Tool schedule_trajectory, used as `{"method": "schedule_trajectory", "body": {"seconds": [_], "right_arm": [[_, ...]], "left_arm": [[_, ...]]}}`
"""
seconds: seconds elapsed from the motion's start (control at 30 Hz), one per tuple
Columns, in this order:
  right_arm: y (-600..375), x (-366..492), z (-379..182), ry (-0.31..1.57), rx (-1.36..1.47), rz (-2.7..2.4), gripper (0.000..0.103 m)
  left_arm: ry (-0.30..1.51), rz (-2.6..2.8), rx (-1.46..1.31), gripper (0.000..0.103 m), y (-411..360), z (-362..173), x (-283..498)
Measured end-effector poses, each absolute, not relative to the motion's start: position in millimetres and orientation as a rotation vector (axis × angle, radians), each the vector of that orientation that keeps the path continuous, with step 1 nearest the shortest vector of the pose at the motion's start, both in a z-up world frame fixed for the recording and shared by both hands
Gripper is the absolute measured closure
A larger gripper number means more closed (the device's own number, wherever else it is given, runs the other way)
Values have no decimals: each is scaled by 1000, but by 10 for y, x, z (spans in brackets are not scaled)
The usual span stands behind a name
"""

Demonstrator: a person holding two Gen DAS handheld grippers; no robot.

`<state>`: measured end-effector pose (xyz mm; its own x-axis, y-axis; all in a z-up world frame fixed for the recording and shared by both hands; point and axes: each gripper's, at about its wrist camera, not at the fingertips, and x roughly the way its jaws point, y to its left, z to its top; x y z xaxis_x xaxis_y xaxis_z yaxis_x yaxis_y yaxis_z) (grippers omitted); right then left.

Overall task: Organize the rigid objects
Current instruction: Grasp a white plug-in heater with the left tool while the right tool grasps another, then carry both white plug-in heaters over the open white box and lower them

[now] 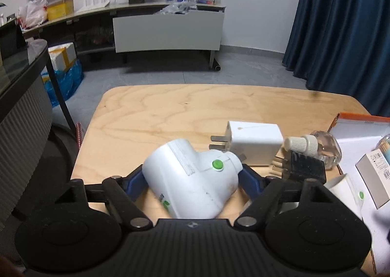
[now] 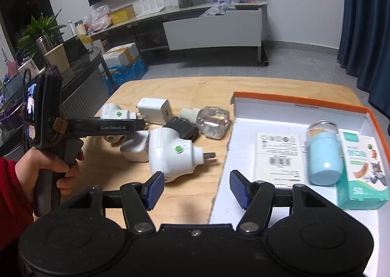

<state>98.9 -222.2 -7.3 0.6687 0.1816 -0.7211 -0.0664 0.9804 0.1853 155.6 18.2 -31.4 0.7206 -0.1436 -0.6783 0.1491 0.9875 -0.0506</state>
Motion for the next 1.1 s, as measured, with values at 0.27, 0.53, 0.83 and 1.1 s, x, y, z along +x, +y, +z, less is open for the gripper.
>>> {"method": "schedule_trajectory", "body": {"seconds": [0.27, 0.53, 0.83, 1.1], "right_arm": [[-2063, 1259, -243, 874, 188, 162, 23], [-1884, 1644, -441, 919, 163, 118, 16], [-1804, 1491, -369, 853, 106, 107, 21], [-1890, 1061, -44, 766, 99, 136, 21]], "left_arm": [[710, -84, -63, 23, 312, -130, 1311], [712, -59, -85, 28, 376, -25, 1026], [703, -70, -96, 29, 333, -14, 834], [681, -88, -97, 29, 153, 142, 532]]}}
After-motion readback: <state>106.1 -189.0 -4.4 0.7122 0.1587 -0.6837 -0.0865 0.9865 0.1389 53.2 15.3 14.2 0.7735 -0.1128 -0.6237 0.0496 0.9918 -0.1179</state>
